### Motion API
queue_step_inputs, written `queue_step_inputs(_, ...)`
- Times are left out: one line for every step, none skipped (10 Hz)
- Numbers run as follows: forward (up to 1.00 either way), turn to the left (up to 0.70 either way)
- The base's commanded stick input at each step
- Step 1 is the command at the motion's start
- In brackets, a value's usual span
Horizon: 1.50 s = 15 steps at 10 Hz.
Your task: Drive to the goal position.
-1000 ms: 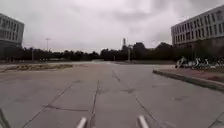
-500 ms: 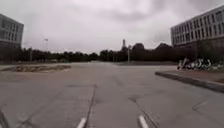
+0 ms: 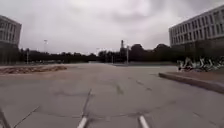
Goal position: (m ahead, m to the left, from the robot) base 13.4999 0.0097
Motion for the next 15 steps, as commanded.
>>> queue_step_inputs(1.00,-0.02)
queue_step_inputs(1.00,-0.02)
queue_step_inputs(1.00,-0.14)
queue_step_inputs(1.00,-0.19)
queue_step_inputs(1.00,-0.32)
queue_step_inputs(1.00,-0.29)
queue_step_inputs(1.00,-0.04)
queue_step_inputs(1.00,-0.15)
queue_step_inputs(1.00,-0.02)
queue_step_inputs(1.00,-0.03)
queue_step_inputs(1.00,-0.10)
queue_step_inputs(1.00,-0.09)
queue_step_inputs(1.00,-0.02)
queue_step_inputs(1.00,-0.10)
queue_step_inputs(1.00,-0.10)
